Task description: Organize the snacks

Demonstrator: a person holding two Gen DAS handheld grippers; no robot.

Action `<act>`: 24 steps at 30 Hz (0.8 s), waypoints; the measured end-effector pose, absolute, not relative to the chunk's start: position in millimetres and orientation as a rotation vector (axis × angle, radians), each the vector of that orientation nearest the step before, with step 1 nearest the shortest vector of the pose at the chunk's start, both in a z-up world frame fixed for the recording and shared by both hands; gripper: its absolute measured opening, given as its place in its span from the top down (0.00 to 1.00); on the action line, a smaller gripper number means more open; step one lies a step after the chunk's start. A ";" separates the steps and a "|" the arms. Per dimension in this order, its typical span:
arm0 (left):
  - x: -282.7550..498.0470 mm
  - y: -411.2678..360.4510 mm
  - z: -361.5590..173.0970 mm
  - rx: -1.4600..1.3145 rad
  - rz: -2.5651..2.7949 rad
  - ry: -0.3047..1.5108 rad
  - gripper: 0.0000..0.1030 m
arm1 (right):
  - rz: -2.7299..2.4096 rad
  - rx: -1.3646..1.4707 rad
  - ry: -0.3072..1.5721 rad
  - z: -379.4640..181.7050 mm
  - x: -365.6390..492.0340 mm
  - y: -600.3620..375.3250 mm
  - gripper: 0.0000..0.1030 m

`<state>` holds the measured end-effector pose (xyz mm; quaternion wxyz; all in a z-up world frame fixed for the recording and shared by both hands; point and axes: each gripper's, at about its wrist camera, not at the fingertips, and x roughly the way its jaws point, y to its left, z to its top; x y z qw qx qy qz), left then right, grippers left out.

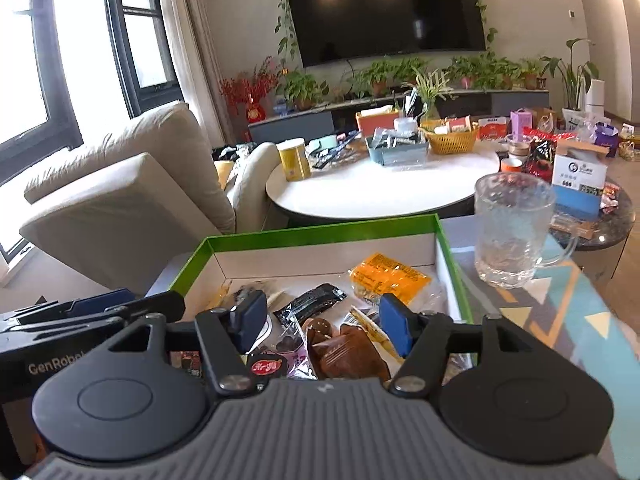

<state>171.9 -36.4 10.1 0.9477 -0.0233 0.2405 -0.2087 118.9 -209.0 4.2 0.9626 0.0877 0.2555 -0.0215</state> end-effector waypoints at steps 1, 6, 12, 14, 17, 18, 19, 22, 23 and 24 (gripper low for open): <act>168.0 -35.8 12.3 -0.048 -0.425 0.483 0.43 | -0.044 0.173 0.513 5.7 116.6 -210.4 0.63; 144.4 -35.3 23.7 -0.038 -0.419 0.450 0.42 | -0.041 0.155 0.490 15.5 99.7 -207.9 0.63; 113.4 -26.1 33.6 -0.056 -0.389 0.409 0.38 | -0.036 0.138 0.453 26.4 74.9 -202.9 0.63; 99.4 -23.4 28.5 -0.074 -0.359 0.411 0.37 | -0.037 0.140 0.438 27.8 64.5 -201.9 0.62; 75.1 -23.5 13.0 -0.044 -0.324 0.424 0.37 | -0.040 0.146 0.436 22.9 46.9 -202.5 0.62; 68.4 -22.8 8.8 -0.035 -0.314 0.424 0.37 | -0.038 0.149 0.442 20.1 41.5 -203.3 0.62; 61.3 -22.0 5.1 -0.031 -0.305 0.426 0.37 | -0.037 0.150 0.449 17.7 37.7 -203.4 0.62; 44.8 -18.1 -5.2 -0.042 -0.274 0.446 0.37 | -0.033 0.132 0.485 8.6 25.6 -201.5 0.62; 40.6 -17.6 -7.1 -0.044 -0.273 0.453 0.37 | -0.027 0.120 0.497 6.1 22.6 -199.9 0.62; 36.9 -17.4 -8.8 -0.042 -0.276 0.458 0.37 | -0.018 0.109 0.505 3.9 19.7 -198.6 0.62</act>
